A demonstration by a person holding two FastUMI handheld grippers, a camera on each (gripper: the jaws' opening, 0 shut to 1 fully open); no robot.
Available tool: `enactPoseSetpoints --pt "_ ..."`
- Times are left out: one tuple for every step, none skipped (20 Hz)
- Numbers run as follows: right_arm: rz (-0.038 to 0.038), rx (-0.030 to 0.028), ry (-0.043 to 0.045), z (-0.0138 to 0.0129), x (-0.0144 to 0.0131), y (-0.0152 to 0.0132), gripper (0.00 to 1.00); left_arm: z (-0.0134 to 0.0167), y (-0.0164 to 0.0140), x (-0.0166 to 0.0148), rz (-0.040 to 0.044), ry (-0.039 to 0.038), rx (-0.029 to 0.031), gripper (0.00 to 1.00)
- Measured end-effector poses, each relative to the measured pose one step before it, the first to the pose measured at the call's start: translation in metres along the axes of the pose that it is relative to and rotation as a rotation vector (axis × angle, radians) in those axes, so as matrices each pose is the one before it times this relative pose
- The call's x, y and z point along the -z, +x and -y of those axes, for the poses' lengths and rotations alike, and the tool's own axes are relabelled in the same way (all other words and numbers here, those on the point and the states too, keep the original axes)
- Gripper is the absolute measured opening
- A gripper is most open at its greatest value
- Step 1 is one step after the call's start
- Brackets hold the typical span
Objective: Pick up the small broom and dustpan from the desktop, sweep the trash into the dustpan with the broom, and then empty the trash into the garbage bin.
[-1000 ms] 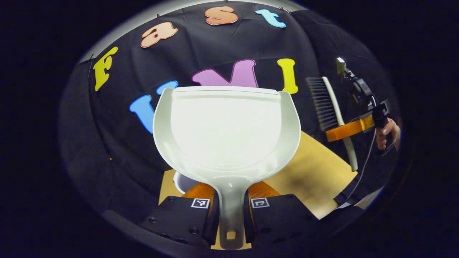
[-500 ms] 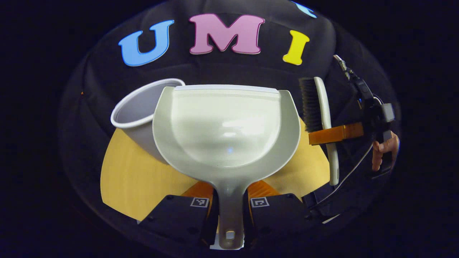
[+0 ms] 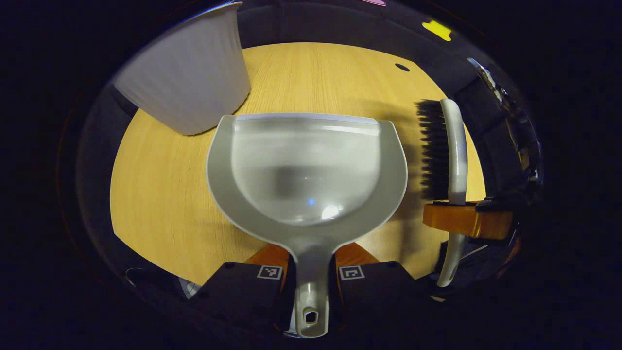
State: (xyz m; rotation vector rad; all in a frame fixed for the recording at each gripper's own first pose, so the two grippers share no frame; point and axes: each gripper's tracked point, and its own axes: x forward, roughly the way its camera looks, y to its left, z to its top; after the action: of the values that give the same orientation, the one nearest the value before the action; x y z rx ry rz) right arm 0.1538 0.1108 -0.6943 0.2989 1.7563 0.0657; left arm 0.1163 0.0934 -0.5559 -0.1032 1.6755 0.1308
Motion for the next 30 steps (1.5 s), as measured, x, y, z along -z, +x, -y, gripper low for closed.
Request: enactPoseSetpoints --pt "-0.0301 0.01311 -0.00787 0.00405 0.00057 0.00385 0.18 0.00338 -0.00486 -0.00348 -0.01644 -0.01292 0.01186 0.26" --pt "-0.02489 0.01561 -0.01195 0.00213 -0.0006 0.00498 0.18 0.00383 -0.00645 -0.00135 -0.02206 -0.00692 0.01375 0.26" --pt "-0.02161 0.0124 -0.00781 0.0005 -0.00336 -0.00172 0.18 0.0013 -0.00601 -0.0024 -0.01915 -0.00397 0.00821 0.26" --pt "-0.01026 0.00103 0.0087 -0.00129 -0.00209 -0.00289 0.18 0.00136 -0.00405 -0.00069 -0.01275 0.00193 0.0041 0.26" --pt "-0.01396 0.01237 0.0075 0.00053 -0.00139 -0.00494 0.18 -0.00025 -0.0018 0.00051 -0.01741 0.00177 0.00218 0.26" --pt "-0.00933 0.00794 0.00571 0.00037 0.00282 0.00147 0.18 -0.00336 0.00274 -0.0023 0.004 0.00063 -0.00265 0.26" --pt "-0.00485 0.00873 -0.00009 0.00288 0.00127 0.00225 0.18 0.00117 0.00312 -0.00038 0.00328 0.0026 0.00002 0.27" --pt "-0.00756 0.01515 -0.00254 0.00496 0.00183 0.00505 0.18 0.00085 -0.00002 -0.00013 -0.00652 0.00083 0.00141 0.26" --pt "-0.01353 0.01368 0.00599 0.00544 0.00256 0.00205 0.19 -0.00068 -0.00016 -0.00034 -0.00192 0.00291 -0.00126 0.26" --pt "-0.00526 -0.01725 0.02131 -0.00097 0.0011 -0.00073 0.18 -0.00017 0.00123 0.00003 -0.00233 0.0049 -0.00642 0.26" --pt "-0.00473 -0.00967 0.01211 -0.00088 -0.00032 -0.00254 0.18 -0.00024 0.00271 0.00175 -0.01592 0.00668 -0.0067 0.26" --pt "-0.00374 0.00226 -0.00183 -0.00035 -0.00094 -0.00106 0.18 0.00083 0.00139 0.00505 -0.02662 0.00427 -0.00384 0.26" --pt "-0.00856 0.0001 -0.00337 0.0001 -0.00228 -0.00105 0.18 -0.00048 -0.00191 0.00422 -0.02822 -0.00007 -0.00359 0.26" --pt "-0.00987 -0.00564 -0.00206 -0.00177 0.00194 0.00213 0.18 0.00048 -0.00098 -0.0012 0.00239 0.00249 -0.00072 0.27" --pt "-0.00469 0.0016 0.00399 0.00069 0.00014 -0.00114 0.2 -0.00027 -0.00095 -0.00253 0.00097 0.00636 -0.00304 0.27" --pt "0.00273 0.00377 0.00346 -0.00188 -0.00033 -0.00165 0.2 -0.00068 0.00115 0.00054 -0.00909 0.00387 -0.00086 0.27" --pt "0.00166 0.0014 0.00004 -0.00122 0.00021 0.00006 0.17 -0.00021 0.00053 0.00044 -0.00651 -0.00268 0.00106 0.28" --pt "0.00083 0.00225 -0.00108 0.00052 0.00064 -0.00114 0.25 0.0006 0.00024 0.00175 -0.00708 -0.00002 0.00519 0.28" --pt "0.00013 -0.00197 0.00247 -0.00013 0.00018 -0.00212 0.27 0.00006 -0.00031 -0.00012 0.00101 0.00395 0.00539 0.29" --pt "0.0013 0.00033 0.0 -0.00097 0.00048 -0.00157 0.27 0.00118 0.00141 0.0003 -0.00527 0.00346 0.00588 0.3" --pt "0.00266 0.00188 -0.00273 0.0006 -0.00005 -0.00142 0.3 0.0011 -0.00102 0.00216 -0.01348 0.00506 0.01004 0.3" --pt "-0.00094 -0.00167 -0.00777 0.00154 0.00026 -0.00012 0.3 0.00134 -0.00078 0.00199 -0.01107 -0.00292 0.00754 0.31" --pt "-0.00491 -0.00608 -0.00575 0.00062 0.00148 -0.00346 0.3 0.00214 -0.00089 0.00402 -0.02281 0.00088 0.00498 0.36" --pt "0.00337 -0.0021 -0.00725 -0.00036 0.00076 -0.00277 0.31 0.00302 -0.00216 0.00068 -0.00042 0.01201 0.00616 0.63" --pt "0.00677 -0.00058 -0.00502 0.00043 0.0009 -0.00393 0.47 -0.00015 -0.00037 0.00048 0.01235 0.00971 0.00277 0.89" --pt "0.00494 0.00221 0.00155 0.00081 -0.0008 -0.00424 0.74 0.00017 -0.00027 -0.0012 0.01013 0.00791 0.00041 0.88" --pt "-0.00081 -0.00171 -0.00103 0.00053 0.00231 0.00119 1.0 0.00046 -0.00149 0.00022 0.00798 -0.00008 -0.00464 0.88" --pt "0.01164 -0.00727 0.00293 -0.00063 -0.00067 -0.00178 1.0 -0.00008 -0.001 -0.00032 0.00966 -0.00169 0.00023 0.88" --pt "0.00939 0.00212 0.00224 0.00146 -0.00034 -0.00258 0.99 0.00061 -0.00093 0.00151 0.00721 0.00299 0.00325 0.88" --pt "0.0149 0.00175 0.00101 0.00111 -0.00087 -0.0036 0.99 -0.00104 -0.00284 0.00142 0.00982 0.00568 -0.00172 0.88"
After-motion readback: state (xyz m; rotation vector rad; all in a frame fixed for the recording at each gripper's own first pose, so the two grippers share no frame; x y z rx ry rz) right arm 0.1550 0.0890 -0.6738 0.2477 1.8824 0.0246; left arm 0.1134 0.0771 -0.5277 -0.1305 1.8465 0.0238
